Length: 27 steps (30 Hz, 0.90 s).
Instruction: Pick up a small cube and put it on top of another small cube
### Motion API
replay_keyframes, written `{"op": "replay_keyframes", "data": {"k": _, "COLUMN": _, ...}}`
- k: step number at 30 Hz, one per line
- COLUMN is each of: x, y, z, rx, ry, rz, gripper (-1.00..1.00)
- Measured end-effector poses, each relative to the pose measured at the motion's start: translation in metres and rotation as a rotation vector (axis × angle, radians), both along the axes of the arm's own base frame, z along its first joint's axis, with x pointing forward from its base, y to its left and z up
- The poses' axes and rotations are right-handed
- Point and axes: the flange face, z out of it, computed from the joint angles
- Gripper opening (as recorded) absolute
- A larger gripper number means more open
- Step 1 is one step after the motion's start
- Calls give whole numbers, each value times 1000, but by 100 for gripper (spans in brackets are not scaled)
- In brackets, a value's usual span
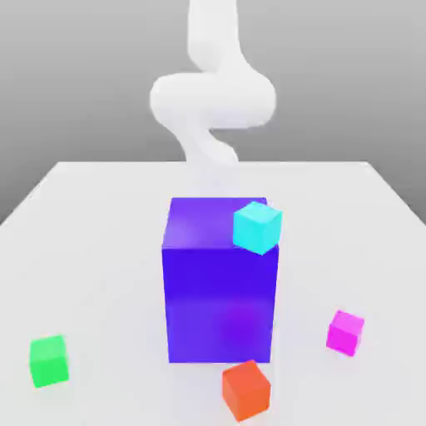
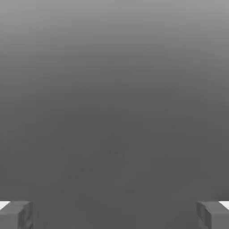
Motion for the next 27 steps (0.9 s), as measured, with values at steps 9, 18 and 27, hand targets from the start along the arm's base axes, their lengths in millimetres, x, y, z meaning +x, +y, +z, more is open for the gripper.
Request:
{"op": "replay_keyframes", "data": {"k": 9, "x": 58, "y": 100, "z": -196, "rx": -155, "ry": 276, "rz": 337, "gripper": 0}}
{"op": "replay_keyframes", "data": {"k": 18, "x": 6, "y": 185, "z": -388, "rx": -302, "ry": 529, "rz": 714, "gripper": 0}}
{"op": "replay_keyframes", "data": {"k": 27, "x": -45, "y": 202, "z": -517, "rx": -358, "ry": 652, "rz": 883, "gripper": 0}}
